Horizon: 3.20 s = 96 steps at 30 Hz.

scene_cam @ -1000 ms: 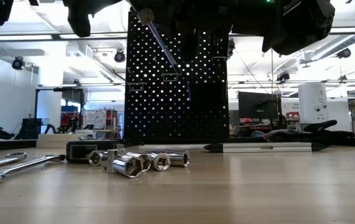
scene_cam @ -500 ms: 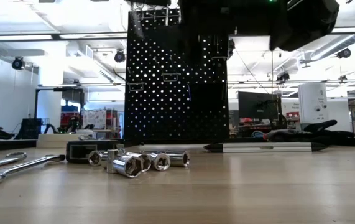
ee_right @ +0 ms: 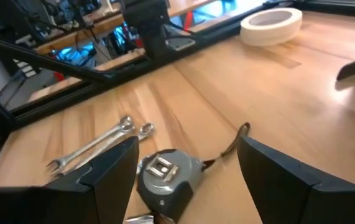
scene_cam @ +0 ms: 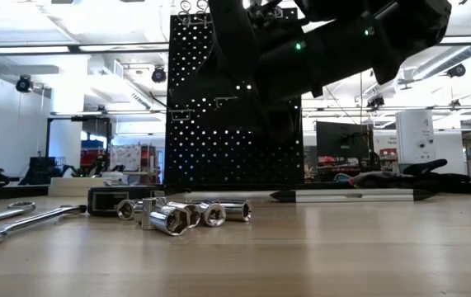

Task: Hang tools onto peg board
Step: Hang the gray screwdriver on the peg board, then hang the spirit level on the peg board

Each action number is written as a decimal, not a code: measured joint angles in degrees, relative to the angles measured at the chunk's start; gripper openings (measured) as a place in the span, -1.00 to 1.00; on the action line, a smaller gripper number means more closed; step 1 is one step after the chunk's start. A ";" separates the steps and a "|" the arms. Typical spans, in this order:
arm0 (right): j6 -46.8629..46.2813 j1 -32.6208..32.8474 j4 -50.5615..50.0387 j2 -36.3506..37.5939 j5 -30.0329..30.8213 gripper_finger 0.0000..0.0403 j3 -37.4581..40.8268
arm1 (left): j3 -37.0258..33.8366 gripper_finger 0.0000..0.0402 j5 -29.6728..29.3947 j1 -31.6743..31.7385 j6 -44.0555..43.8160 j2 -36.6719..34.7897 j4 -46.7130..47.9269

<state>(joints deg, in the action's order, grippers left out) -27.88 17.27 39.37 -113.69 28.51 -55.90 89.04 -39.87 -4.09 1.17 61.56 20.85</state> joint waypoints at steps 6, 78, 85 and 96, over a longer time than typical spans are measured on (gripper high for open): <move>-0.06 -0.04 -0.27 -0.02 -0.02 0.31 0.00 | 12.78 -0.46 9.30 9.92 -1.26 6.41 8.22; -3.19 -1.11 -7.46 -0.13 -0.21 0.23 0.22 | 45.18 -0.46 47.13 40.60 -9.62 34.14 32.00; -3.19 -1.20 -7.42 -0.13 -0.05 0.29 0.22 | 45.18 -0.29 46.71 40.60 -9.28 33.99 33.89; -3.27 -1.17 -7.42 -0.13 0.08 0.31 0.21 | 45.79 0.95 46.19 40.62 -9.24 32.65 32.11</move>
<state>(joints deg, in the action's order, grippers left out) -31.15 16.11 31.95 -113.82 28.59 -55.69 134.82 6.33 36.53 -8.07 94.21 52.96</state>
